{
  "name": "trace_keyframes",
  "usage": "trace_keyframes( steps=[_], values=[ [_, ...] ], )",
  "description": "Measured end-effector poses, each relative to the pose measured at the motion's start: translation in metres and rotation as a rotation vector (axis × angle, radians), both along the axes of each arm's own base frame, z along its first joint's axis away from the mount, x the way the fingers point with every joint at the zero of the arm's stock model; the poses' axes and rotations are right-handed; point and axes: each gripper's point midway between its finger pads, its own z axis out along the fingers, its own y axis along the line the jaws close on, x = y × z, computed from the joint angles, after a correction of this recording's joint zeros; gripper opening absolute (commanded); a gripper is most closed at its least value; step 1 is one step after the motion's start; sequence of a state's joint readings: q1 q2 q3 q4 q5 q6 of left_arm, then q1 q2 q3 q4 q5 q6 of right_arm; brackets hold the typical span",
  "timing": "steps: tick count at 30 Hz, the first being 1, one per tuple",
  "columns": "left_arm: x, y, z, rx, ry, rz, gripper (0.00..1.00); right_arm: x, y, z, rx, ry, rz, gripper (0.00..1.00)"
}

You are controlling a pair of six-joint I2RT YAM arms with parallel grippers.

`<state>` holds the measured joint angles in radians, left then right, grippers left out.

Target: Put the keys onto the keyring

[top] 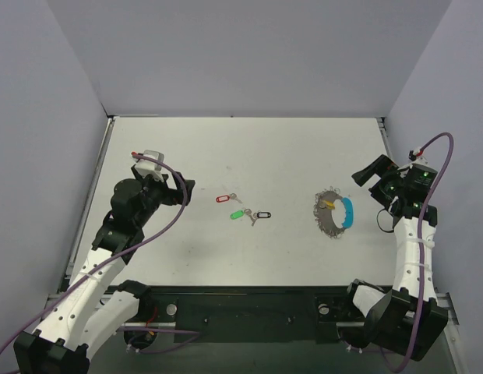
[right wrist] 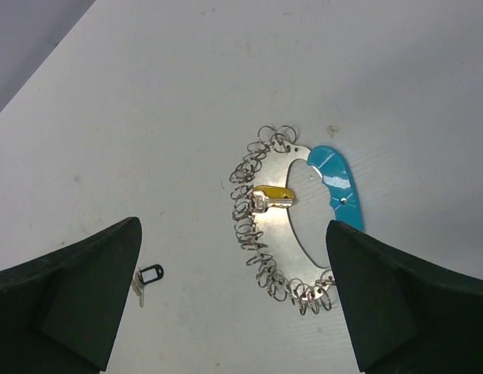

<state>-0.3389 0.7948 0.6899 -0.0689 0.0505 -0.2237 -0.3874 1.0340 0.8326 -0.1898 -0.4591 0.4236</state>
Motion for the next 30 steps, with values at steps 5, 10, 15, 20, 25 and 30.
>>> trace_keyframes(
  steps=[5,10,15,20,25,30],
  values=[
    [0.000,0.000,-0.001,0.001,0.003,0.000,0.99,0.000,0.000,0.000,0.000,-0.002,0.003,1.00],
    [-0.001,-0.001,-0.001,0.000,0.003,-0.004,0.99,0.001,0.008,0.003,-0.002,-0.022,0.062,1.00],
    [-0.002,-0.003,-0.001,-0.007,0.006,-0.015,0.99,-0.004,0.034,-0.002,-0.065,-0.070,0.290,1.00],
    [-0.004,-0.009,0.000,-0.038,0.020,-0.039,0.98,-0.027,0.076,-0.021,-0.220,-0.067,0.597,1.00],
    [-0.003,-0.019,-0.008,-0.087,0.072,-0.073,0.99,-0.048,0.107,-0.031,-0.334,-0.078,0.857,1.00],
    [-0.002,-0.029,-0.023,-0.143,0.158,-0.098,0.98,-0.062,0.118,-0.043,-0.374,-0.036,0.999,1.00]
  ],
)
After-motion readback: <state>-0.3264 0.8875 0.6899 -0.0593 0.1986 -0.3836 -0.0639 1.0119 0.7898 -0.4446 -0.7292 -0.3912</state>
